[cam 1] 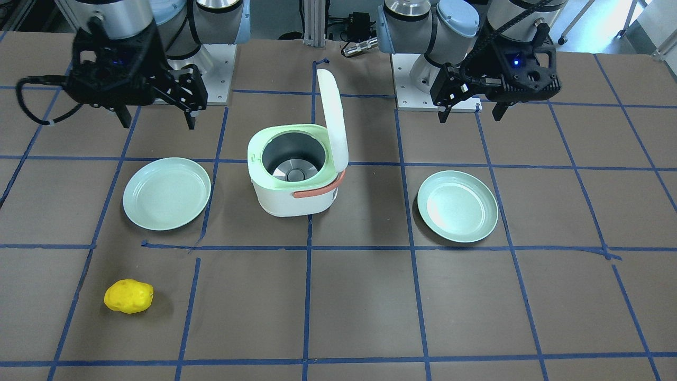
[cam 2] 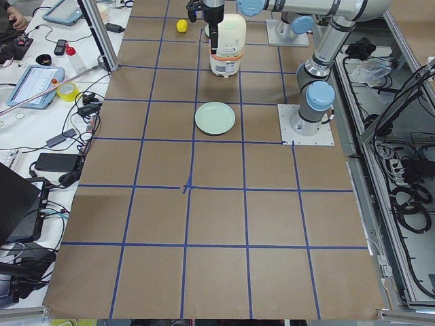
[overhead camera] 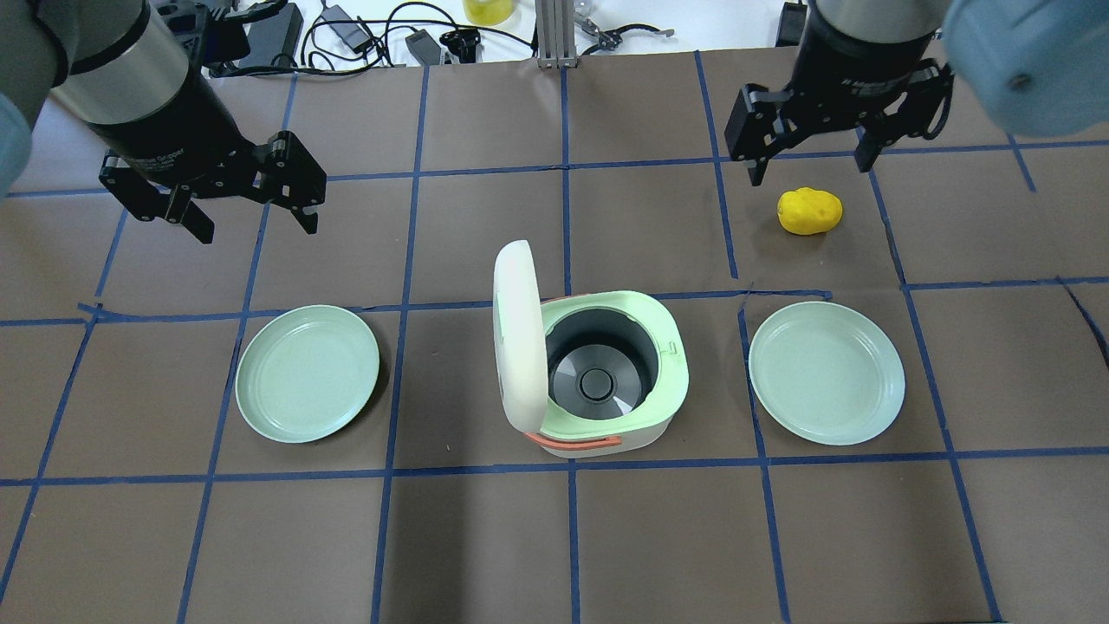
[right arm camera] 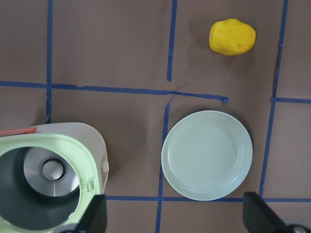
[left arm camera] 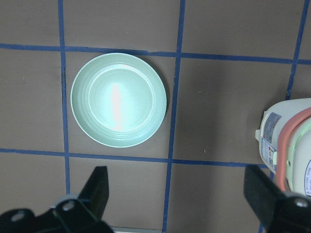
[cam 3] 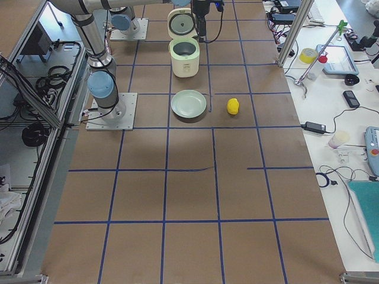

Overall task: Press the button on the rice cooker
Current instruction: 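Lift the right gripper away from the cooker as the lid pops open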

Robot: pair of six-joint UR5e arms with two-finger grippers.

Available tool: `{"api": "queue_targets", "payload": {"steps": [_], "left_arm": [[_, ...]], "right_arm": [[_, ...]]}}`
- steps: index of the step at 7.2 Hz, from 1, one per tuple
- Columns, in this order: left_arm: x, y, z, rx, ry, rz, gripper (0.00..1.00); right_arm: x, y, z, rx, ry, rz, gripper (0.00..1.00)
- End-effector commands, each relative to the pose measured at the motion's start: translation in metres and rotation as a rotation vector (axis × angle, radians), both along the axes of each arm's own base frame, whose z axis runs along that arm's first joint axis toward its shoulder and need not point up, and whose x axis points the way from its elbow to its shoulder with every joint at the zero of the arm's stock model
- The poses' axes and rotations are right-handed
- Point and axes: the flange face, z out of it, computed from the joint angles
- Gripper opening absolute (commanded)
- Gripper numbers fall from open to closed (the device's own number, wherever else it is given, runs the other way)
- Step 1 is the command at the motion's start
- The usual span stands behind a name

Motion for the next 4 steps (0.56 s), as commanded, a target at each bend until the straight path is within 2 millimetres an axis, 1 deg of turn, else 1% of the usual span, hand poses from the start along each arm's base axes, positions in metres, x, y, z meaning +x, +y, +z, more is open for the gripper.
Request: {"api": "queue_targets", "payload": {"steps": [1,2,4], "left_arm": [[0.0,0.0,0.0,0.0,0.0,0.001,1.0],[0.0,0.0,0.0,0.0,0.0,-0.001,1.0],[0.0,0.0,0.0,0.0,0.0,-0.001,1.0]], "right_arm": [[-0.0369,-0.006,0.0184,0.008,-0.031,-0.032,1.0],[-0.0358,-0.0015,0.0173,0.031,-0.034,-0.033,1.0],[-0.0352,-0.0021,0.0167,0.031,-0.032,-0.033,1.0]]}}
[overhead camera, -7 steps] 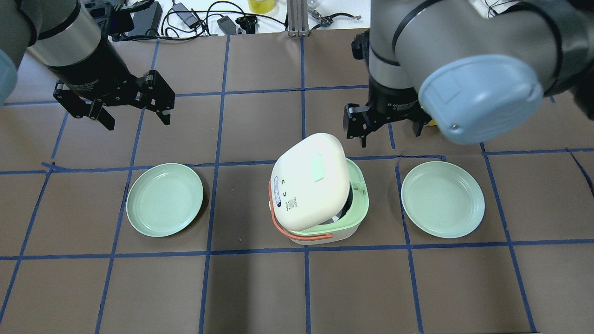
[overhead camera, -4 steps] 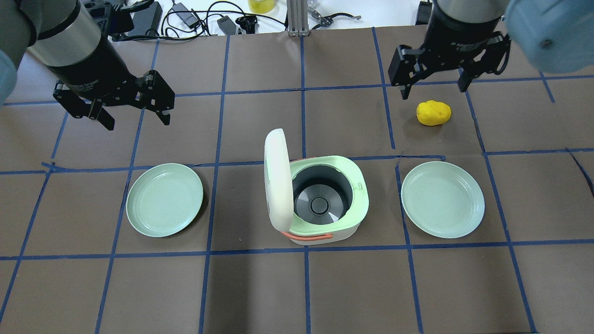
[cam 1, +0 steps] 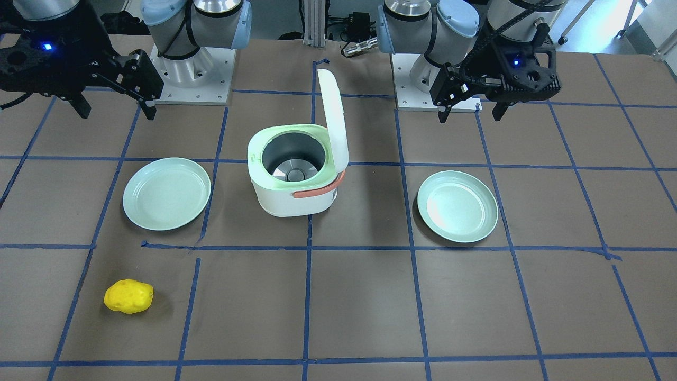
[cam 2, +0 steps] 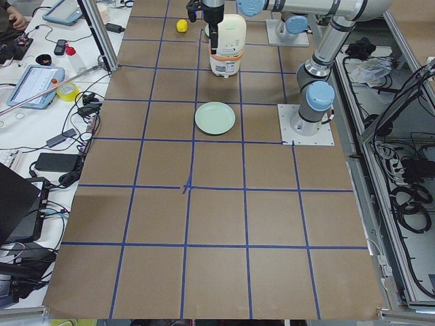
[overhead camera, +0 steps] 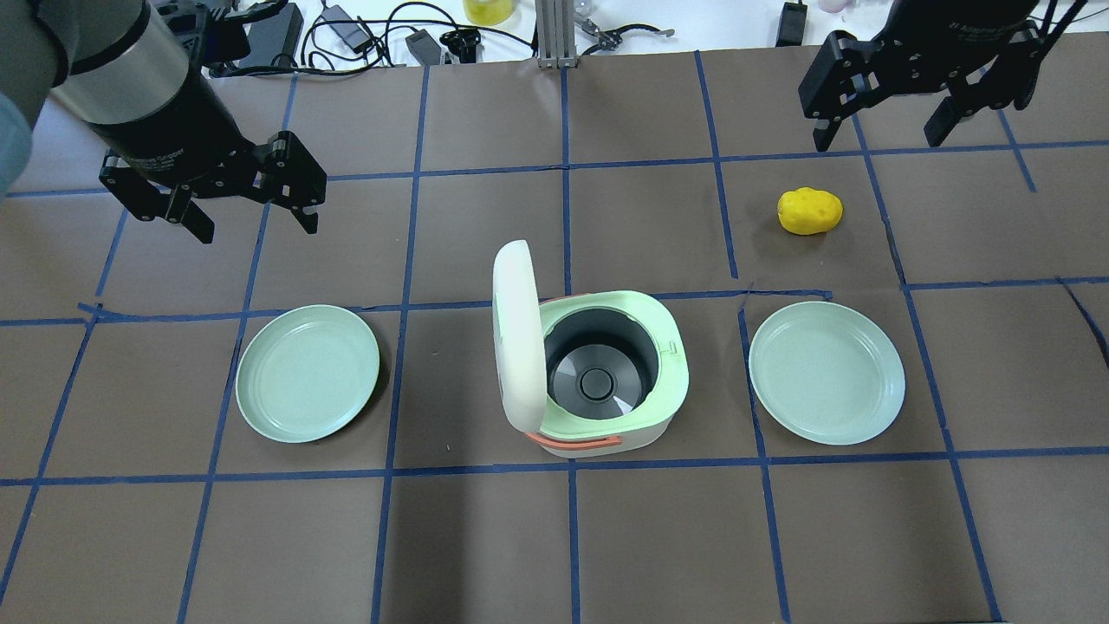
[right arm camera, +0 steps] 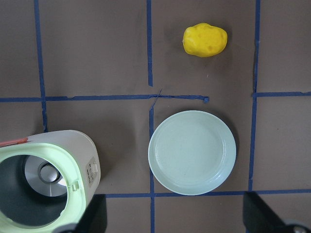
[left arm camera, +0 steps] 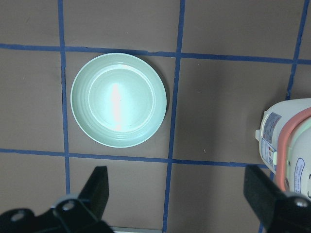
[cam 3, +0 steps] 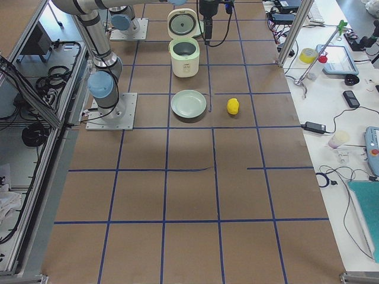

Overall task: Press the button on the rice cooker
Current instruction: 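Lift the right gripper away from the cooker as the lid pops open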

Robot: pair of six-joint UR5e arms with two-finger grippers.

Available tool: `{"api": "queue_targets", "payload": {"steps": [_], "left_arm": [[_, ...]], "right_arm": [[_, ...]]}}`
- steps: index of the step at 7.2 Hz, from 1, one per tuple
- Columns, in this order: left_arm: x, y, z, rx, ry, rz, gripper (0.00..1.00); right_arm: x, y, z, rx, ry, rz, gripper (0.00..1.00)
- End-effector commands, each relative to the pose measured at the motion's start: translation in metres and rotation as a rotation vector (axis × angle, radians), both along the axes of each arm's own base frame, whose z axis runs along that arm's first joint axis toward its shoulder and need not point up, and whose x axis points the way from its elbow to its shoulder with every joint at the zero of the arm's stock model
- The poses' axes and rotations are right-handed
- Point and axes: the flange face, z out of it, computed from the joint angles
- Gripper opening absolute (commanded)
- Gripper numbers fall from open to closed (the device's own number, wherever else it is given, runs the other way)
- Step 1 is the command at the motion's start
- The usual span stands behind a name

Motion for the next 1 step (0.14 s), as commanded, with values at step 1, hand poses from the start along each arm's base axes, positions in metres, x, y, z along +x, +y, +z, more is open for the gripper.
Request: {"api": "queue_targets", "payload": {"steps": [1], "left_arm": [[0.0,0.0,0.0,0.0,0.0,0.0,1.0]], "right_arm": [[0.0001,0.0019,0.0016,0.001,0.008,0.003,1.0]]}}
